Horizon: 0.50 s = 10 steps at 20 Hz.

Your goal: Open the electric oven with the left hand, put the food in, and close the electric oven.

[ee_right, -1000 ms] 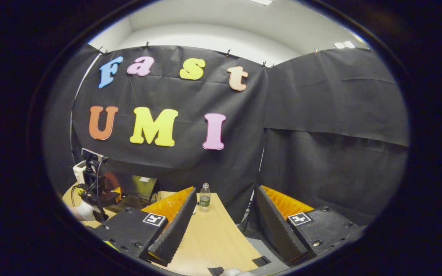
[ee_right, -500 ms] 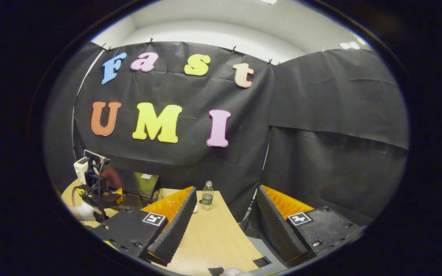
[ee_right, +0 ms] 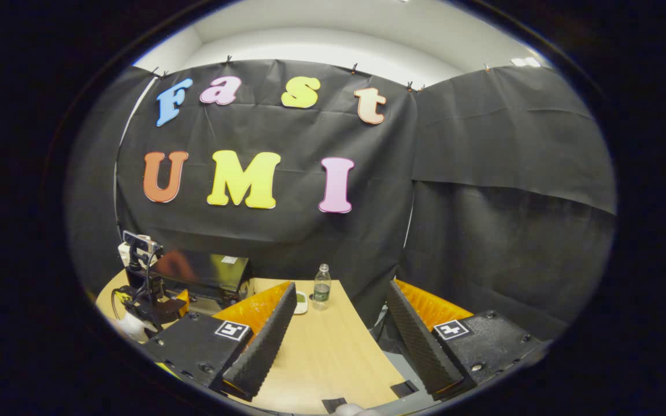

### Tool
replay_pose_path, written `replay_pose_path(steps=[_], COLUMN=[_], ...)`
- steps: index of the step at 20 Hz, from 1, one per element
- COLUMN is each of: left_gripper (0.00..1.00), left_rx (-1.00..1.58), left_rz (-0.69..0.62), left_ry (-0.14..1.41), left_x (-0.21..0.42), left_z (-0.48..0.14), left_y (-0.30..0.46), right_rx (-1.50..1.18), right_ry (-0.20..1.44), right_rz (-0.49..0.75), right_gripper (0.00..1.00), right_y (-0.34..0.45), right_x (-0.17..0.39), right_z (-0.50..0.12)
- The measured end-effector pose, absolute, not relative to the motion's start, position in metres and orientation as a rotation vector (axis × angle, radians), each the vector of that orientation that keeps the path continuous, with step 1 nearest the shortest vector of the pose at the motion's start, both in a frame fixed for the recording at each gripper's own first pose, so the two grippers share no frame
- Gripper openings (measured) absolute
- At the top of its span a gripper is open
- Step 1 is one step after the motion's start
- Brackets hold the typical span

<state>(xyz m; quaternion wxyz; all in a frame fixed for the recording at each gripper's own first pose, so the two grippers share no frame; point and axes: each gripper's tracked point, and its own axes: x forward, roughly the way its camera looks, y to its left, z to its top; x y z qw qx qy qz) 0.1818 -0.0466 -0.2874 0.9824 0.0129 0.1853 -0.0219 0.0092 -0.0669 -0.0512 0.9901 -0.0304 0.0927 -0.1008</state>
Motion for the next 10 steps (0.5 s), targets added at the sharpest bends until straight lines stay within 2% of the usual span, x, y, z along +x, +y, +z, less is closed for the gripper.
replay_pose_path(steps=[1,2,4,5,8,9,10], left_gripper=[0.98,0.98,0.98,0.98,0.98,0.98,0.98], left_rx=[0.024,0.023,0.026,0.028,0.034,0.033,0.031], left_rz=[-0.045,-0.045,-0.048,-0.049,-0.053,-0.052,-0.052], left_ry=[0.380,0.391,0.410,0.422,0.464,0.482,0.500], left_x=[0.175,0.168,0.155,0.147,0.126,0.120,0.112], left_z=[-0.290,-0.294,-0.301,-0.305,-0.324,-0.331,-0.339], left_y=[-0.046,-0.046,-0.047,-0.047,-0.046,-0.046,-0.046], right_rx=[-0.060,-0.059,-0.056,-0.058,-0.061,-0.059,-0.058], right_ry=[0.188,0.190,0.193,0.197,0.207,0.214,0.218], right_rz=[-0.201,-0.199,-0.193,-0.190,-0.187,-0.186,-0.187], right_gripper=[0.91,1.00,1.00,0.91,0.91,1.00,0.91], right_y=[-0.066,-0.066,-0.062,-0.061,-0.059,-0.059,-0.059], right_x=[0.007,0.005,0.000,-0.003,-0.012,-0.015,-0.017], right_z=[-0.052,-0.053,-0.056,-0.057,-0.062,-0.064,-0.067])
